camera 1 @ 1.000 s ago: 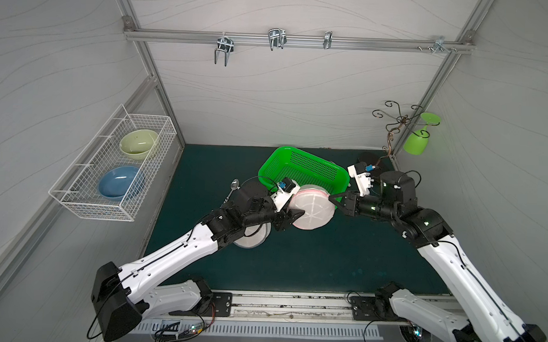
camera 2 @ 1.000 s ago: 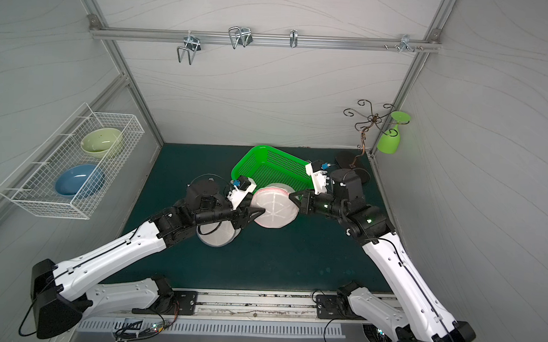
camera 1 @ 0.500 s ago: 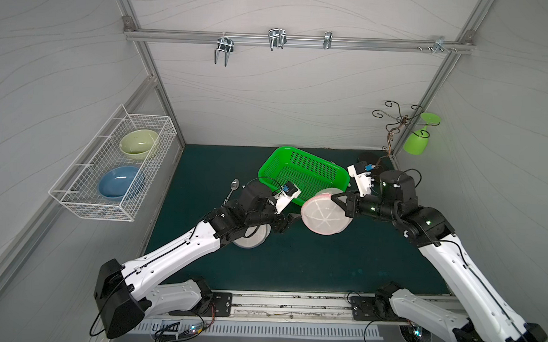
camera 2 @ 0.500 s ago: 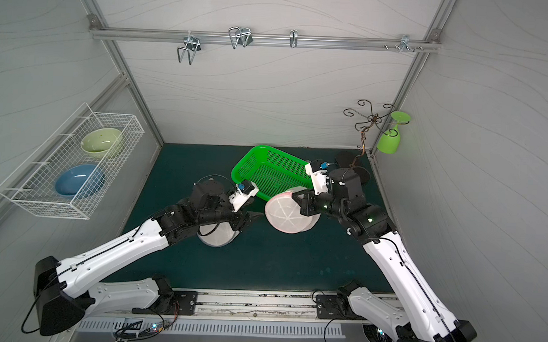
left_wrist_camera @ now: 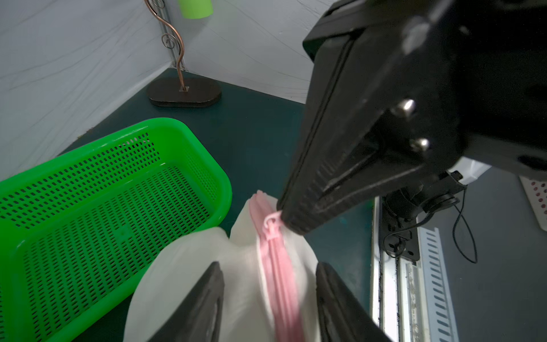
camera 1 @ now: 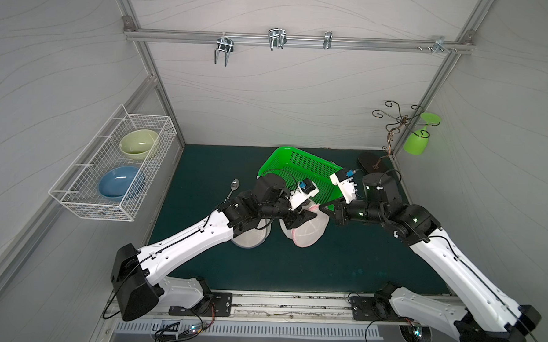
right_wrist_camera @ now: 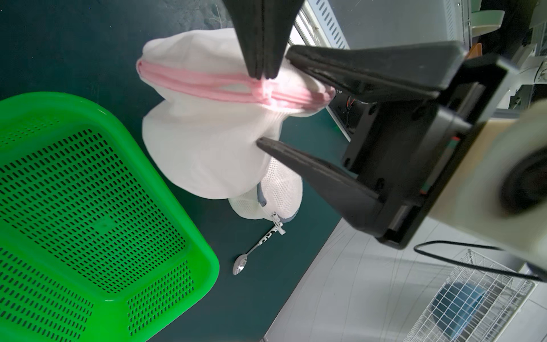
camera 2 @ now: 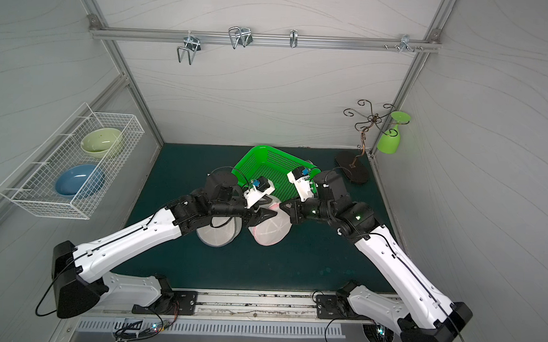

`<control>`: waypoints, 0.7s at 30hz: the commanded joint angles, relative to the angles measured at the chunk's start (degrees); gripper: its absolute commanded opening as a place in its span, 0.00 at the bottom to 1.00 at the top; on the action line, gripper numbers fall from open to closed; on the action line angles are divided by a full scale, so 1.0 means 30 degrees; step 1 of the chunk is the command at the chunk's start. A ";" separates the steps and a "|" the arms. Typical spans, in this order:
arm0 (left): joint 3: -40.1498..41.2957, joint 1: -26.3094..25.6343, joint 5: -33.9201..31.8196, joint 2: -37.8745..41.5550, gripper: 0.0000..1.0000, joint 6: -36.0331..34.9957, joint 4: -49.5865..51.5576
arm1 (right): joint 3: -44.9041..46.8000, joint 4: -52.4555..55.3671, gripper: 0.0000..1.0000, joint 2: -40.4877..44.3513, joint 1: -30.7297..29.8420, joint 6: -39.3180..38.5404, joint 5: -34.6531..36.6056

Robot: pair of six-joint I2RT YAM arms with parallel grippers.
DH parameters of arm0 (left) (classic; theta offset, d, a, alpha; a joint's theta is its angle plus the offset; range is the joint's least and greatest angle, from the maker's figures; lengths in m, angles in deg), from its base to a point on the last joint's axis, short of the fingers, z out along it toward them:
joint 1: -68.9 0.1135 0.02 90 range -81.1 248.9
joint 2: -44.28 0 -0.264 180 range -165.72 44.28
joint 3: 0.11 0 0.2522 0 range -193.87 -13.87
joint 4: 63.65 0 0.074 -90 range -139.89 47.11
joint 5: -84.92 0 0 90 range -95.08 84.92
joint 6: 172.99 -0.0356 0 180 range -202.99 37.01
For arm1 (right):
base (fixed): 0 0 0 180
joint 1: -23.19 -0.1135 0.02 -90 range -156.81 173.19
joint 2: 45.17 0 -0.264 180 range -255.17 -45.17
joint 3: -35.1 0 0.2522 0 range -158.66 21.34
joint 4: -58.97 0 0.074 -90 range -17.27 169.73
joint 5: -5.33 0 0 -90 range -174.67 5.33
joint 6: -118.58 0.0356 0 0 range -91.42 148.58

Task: Turn the laundry bag inside out
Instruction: Zip the zipper on the laundry bag.

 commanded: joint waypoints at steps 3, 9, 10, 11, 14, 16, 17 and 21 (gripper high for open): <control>-0.0607 -0.0053 0.0484 0.0119 0.23 -0.0419 -0.0006 | -0.0589 0.0000 0.00 0.0140 -0.0210 -0.0266 0.0158; -0.0256 -0.0072 0.0932 0.0521 0.00 -0.0481 -0.0102 | -0.0850 0.0238 0.00 0.0113 -0.0212 -0.0111 0.1423; -0.0212 -0.0060 0.0966 0.0604 0.00 -0.0481 -0.0160 | -0.0916 0.0340 0.00 0.0096 -0.0194 -0.0081 0.1978; -0.0179 -0.0073 0.1007 0.0648 0.00 -0.0507 -0.0212 | -0.0975 0.0454 0.00 0.0113 -0.0101 -0.0042 0.2337; -0.0015 -0.0081 0.1312 0.0868 0.00 -0.0622 -0.0277 | -0.0987 0.0699 0.00 0.0112 0.0884 0.0355 0.2088; 0.0200 -0.0071 0.1405 0.1141 0.00 -0.0657 -0.0515 | -0.0785 0.0761 0.00 0.0171 0.1608 0.0689 0.1636; 0.0325 -0.0083 0.1387 0.1266 0.00 -0.0683 -0.0637 | -0.0655 0.0802 0.00 0.0235 0.1914 0.0804 0.1526; 0.0901 -0.0056 0.1334 0.1909 0.00 -0.0716 -0.1314 | -0.0128 0.0929 0.00 0.0287 0.2740 0.1120 0.1516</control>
